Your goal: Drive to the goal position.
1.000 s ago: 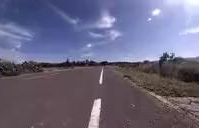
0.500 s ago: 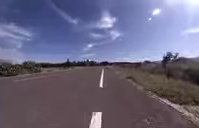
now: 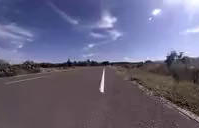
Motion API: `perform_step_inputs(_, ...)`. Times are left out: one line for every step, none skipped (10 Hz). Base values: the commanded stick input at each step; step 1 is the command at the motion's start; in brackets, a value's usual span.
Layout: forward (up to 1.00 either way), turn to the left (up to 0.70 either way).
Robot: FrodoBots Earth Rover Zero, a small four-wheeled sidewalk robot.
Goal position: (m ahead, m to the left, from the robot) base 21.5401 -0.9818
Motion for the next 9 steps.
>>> perform_step_inputs(1.00, 0.00)
perform_step_inputs(1.00, 0.00)
perform_step_inputs(1.00, 0.00)
perform_step_inputs(1.00, 0.00)
perform_step_inputs(1.00, 0.00)
perform_step_inputs(1.00, 0.00)
perform_step_inputs(1.00, 0.00)
perform_step_inputs(1.00, 0.00)
perform_step_inputs(1.00, 0.00)
